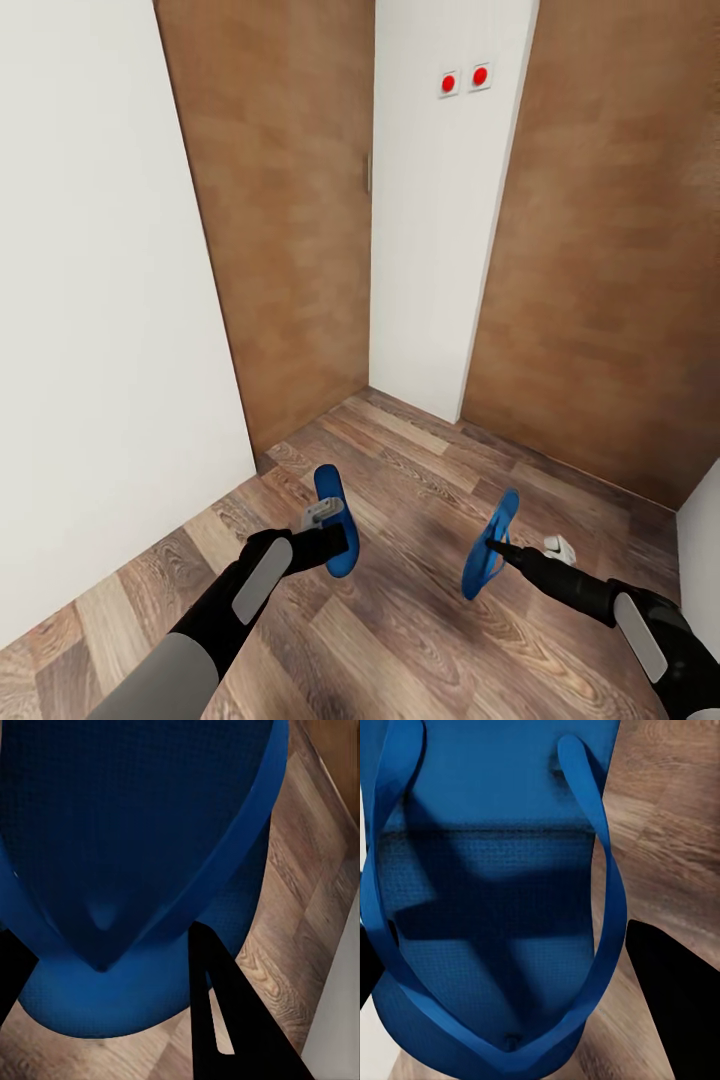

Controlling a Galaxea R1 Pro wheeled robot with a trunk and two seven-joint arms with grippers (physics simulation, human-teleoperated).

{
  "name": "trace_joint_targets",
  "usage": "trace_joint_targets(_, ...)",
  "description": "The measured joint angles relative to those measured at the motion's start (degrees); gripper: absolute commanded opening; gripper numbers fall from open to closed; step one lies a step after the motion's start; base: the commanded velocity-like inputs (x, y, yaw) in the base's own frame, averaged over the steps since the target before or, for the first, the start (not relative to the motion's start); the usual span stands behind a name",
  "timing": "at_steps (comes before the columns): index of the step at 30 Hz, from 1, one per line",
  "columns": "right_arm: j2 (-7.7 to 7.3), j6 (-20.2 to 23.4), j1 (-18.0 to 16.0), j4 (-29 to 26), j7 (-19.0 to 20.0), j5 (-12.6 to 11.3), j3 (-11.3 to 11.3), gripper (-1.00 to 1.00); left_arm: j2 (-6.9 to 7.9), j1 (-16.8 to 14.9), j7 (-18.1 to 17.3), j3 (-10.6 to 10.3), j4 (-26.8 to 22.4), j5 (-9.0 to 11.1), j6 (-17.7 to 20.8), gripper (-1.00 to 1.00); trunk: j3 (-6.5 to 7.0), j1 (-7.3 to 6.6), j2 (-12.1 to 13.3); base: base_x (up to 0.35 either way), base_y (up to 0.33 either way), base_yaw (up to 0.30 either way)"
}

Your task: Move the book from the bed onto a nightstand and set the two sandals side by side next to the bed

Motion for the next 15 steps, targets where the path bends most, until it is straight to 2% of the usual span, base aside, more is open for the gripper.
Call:
trace_joint_targets(11,0.00,0.03,0.00,0.03,0.00,0.09,0.02,-1.00,-0.03,0.00,0.00,0.00,0.10,0.00,0.00,-1.00,2.44,-0.28,0.15,0.000,0.000,0.000)
trace_joint_targets(15,0.00,0.00,0.00,0.87,-0.03,0.26,0.02,-1.00,-0.05,0.01,0.00,0.00,0.30,-0.04,0.01,-1.00,2.44,-0.28,0.16,0.000,0.000,0.000)
